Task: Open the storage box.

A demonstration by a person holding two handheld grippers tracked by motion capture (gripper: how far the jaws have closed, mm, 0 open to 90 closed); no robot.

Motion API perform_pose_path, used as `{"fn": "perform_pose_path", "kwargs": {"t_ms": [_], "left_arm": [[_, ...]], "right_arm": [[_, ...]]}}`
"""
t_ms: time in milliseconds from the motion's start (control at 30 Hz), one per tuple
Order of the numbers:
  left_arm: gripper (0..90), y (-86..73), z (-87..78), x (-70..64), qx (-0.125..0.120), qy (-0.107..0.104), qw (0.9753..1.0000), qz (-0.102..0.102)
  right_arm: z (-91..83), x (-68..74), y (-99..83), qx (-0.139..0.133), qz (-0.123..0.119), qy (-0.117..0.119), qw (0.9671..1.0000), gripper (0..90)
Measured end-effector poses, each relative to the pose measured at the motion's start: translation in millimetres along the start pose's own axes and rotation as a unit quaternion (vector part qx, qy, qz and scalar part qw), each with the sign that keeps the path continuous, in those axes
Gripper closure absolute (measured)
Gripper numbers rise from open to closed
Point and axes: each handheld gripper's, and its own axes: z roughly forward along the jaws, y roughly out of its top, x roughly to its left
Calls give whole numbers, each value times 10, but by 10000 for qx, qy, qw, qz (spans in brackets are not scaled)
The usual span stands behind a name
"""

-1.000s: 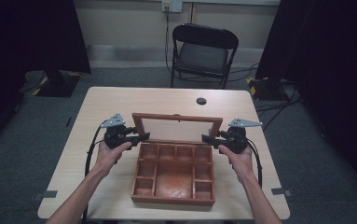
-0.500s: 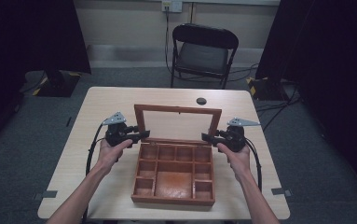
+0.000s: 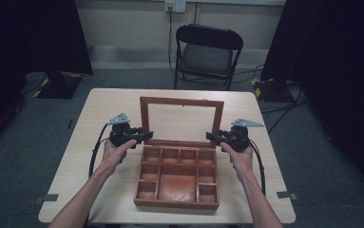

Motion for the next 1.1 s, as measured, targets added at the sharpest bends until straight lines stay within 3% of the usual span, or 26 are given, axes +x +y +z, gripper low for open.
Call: {"fn": "perform_pose_path", "kwargs": {"t_ms": [100,233,600,800,1100], "left_arm": [[617,12,10,13,59,25,10000,14],[630,13,27,48,45,-29,9999,-141],[630,-13,47,129,138,-36,9993,-332],[605,-37,80,182,162,-80,9985,-509],[553,-97,135,230,262,-91,9978,-608]], "right_arm": [[18,-6,0,-6,-8,-56,10000,564],[44,-25,-4,-16,35,-85,10000,571],[150,-54,16,132,88,-151,9998,564],[217,-92,-16,231,204,-123,9994,527],[301,-123,-48,392,290,-122,9987,469]]}}
